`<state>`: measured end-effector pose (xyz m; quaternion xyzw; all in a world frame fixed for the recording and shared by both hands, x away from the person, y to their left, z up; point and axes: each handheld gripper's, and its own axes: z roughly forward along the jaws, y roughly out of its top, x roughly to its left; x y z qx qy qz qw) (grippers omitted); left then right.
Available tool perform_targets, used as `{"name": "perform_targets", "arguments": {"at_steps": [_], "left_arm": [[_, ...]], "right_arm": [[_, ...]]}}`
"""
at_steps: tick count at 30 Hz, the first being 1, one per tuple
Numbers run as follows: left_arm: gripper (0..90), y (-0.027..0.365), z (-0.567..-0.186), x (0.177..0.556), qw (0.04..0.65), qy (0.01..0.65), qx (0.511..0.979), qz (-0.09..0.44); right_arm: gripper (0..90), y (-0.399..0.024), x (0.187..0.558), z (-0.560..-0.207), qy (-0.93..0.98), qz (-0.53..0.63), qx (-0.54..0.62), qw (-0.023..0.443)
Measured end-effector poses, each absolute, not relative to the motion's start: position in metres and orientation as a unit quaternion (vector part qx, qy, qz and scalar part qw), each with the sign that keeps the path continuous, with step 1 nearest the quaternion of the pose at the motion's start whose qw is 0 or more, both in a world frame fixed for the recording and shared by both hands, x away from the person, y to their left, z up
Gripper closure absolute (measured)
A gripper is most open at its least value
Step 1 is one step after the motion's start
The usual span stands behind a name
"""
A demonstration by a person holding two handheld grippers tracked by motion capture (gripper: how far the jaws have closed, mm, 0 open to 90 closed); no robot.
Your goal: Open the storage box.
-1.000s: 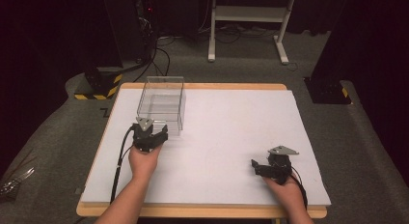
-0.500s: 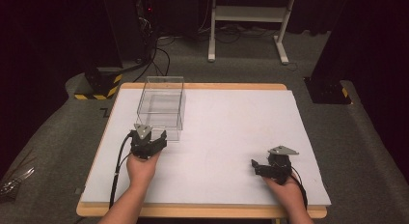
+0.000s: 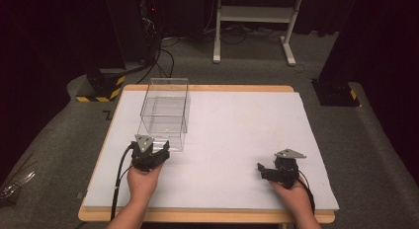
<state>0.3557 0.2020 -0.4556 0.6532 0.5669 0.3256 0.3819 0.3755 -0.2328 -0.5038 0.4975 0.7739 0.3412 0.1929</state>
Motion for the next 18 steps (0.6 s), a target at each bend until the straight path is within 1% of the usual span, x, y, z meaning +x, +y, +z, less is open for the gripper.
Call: {"name": "perform_targets", "arguments": {"at_steps": [18], "left_arm": [[32.6,0.200,-0.460,0.330,0.383,0.565,0.652,0.330]], "right_arm": [[16.2,-0.233,0.375,-0.504,0.773,0.342,0.498,0.193]]}}
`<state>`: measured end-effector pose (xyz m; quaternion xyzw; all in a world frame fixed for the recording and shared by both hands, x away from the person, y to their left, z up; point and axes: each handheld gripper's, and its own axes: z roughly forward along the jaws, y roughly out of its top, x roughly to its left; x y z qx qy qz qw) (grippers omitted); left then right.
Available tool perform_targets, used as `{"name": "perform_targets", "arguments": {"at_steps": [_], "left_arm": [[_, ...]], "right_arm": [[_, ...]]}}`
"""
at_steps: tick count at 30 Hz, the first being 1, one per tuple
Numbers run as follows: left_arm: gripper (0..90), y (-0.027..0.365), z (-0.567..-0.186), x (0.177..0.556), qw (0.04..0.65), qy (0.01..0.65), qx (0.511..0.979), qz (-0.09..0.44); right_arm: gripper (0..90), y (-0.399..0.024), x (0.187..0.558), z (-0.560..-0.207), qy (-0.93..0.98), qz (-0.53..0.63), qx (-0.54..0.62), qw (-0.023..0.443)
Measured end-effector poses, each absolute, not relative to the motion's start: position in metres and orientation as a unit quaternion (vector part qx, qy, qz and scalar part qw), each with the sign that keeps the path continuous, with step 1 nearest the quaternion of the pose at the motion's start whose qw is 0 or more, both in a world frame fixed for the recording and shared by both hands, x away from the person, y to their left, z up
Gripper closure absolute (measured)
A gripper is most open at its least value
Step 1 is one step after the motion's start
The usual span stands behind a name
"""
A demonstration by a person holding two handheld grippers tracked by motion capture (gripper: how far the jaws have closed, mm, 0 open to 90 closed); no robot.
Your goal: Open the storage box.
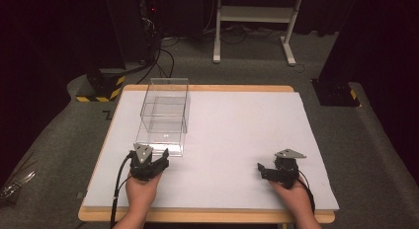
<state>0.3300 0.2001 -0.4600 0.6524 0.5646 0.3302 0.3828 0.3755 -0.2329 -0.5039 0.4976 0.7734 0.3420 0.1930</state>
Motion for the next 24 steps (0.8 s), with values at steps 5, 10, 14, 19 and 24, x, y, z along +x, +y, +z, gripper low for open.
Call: {"name": "perform_targets", "arguments": {"at_steps": [5,10,14,19,24], "left_arm": [[32.6,0.200,-0.459,0.323,0.381,0.563,0.656,0.329],[32.6,0.202,-0.459,0.315,0.384,0.561,0.657,0.326],[32.6,0.204,-0.459,0.311,0.384,0.560,0.660,0.323],[32.6,0.205,-0.459,0.305,0.383,0.557,0.662,0.324],[32.6,0.205,-0.459,0.299,0.383,0.557,0.663,0.322]], "right_arm": [[16.1,-0.233,0.375,-0.504,0.773,0.342,0.498,0.193],[16.2,-0.233,0.375,-0.504,0.773,0.342,0.498,0.193],[16.2,-0.233,0.375,-0.504,0.773,0.342,0.498,0.193],[16.2,-0.233,0.375,-0.504,0.773,0.342,0.498,0.193],[16.2,-0.233,0.375,-0.504,0.773,0.342,0.498,0.193]]}}
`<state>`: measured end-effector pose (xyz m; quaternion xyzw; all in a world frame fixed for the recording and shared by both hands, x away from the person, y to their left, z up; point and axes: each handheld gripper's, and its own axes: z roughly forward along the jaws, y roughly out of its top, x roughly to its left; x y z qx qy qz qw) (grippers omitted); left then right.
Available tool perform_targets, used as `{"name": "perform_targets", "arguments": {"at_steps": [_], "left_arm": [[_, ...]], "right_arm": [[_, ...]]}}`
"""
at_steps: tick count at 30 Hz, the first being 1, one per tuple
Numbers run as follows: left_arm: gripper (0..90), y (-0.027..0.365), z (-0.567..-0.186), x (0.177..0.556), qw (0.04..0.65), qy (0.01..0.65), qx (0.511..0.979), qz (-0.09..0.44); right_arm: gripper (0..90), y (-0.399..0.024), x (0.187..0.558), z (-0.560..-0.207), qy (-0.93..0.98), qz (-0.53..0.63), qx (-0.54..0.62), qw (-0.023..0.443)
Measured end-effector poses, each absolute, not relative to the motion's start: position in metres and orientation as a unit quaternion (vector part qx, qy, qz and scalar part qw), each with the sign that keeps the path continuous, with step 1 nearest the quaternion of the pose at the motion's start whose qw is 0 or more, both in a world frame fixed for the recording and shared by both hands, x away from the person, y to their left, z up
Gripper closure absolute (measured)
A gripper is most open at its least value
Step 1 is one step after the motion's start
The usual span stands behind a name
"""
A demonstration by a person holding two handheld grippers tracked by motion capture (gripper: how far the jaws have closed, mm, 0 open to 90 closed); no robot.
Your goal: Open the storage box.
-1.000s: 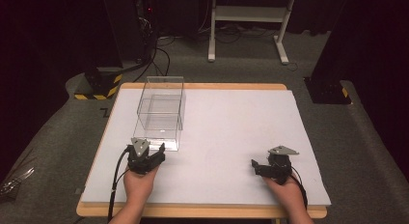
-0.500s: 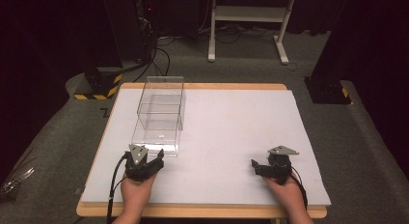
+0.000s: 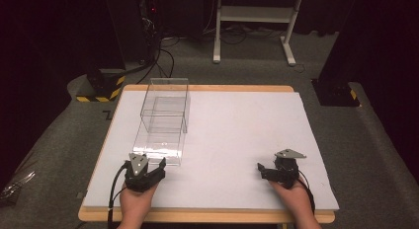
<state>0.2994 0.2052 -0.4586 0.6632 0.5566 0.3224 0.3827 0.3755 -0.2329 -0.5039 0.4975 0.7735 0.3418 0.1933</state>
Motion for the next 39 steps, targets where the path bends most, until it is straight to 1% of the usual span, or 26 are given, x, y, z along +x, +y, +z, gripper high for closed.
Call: {"name": "perform_targets", "arguments": {"at_steps": [17,22,31,39], "left_arm": [[32.4,0.203,-0.461,0.295,0.388,0.555,0.658,0.329],[32.1,0.205,-0.459,0.295,0.388,0.555,0.662,0.321],[22.4,0.210,-0.449,0.292,0.402,0.554,0.659,0.311],[21.4,0.213,-0.436,0.290,0.415,0.542,0.662,0.311]], "right_arm": [[16.2,-0.233,0.375,-0.504,0.773,0.342,0.498,0.193],[16.2,-0.233,0.375,-0.504,0.773,0.342,0.498,0.193],[16.2,-0.233,0.376,-0.504,0.773,0.342,0.498,0.193],[16.2,-0.233,0.375,-0.504,0.774,0.341,0.497,0.193]]}}
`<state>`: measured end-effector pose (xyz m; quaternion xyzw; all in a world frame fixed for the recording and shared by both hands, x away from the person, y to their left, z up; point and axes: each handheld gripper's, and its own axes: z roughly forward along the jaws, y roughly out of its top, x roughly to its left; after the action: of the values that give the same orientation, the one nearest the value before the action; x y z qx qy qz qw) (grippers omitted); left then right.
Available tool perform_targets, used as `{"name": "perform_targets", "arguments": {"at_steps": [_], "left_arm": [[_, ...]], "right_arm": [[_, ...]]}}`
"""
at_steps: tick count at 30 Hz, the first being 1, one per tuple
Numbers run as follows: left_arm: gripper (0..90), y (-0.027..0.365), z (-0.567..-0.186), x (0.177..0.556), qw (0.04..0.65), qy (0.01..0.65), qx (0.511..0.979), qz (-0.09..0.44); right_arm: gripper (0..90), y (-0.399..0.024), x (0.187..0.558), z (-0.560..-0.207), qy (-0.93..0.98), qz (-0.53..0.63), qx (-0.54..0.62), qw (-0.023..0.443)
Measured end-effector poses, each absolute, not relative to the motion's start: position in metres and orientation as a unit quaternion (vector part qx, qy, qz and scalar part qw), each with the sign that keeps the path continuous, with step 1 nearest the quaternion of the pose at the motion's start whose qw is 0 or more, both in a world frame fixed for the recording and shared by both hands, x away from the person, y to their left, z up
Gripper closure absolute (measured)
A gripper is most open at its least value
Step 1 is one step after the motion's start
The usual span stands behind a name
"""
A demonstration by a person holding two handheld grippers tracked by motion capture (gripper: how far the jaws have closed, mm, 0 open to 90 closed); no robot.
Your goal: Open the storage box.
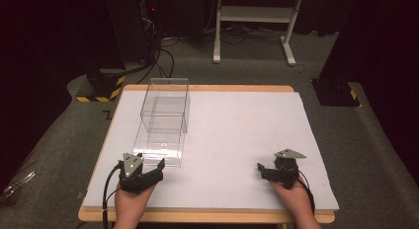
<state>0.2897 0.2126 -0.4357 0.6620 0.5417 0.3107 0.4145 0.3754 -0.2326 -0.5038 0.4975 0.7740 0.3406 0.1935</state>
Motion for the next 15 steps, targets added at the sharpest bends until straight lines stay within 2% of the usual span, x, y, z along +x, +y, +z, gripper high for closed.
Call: {"name": "perform_targets", "arguments": {"at_steps": [15], "left_arm": [[28.7,0.224,-0.410,0.301,0.449,0.513,0.664,0.307]], "right_arm": [[16.2,-0.233,0.375,-0.504,0.774,0.340,0.497,0.194]]}}
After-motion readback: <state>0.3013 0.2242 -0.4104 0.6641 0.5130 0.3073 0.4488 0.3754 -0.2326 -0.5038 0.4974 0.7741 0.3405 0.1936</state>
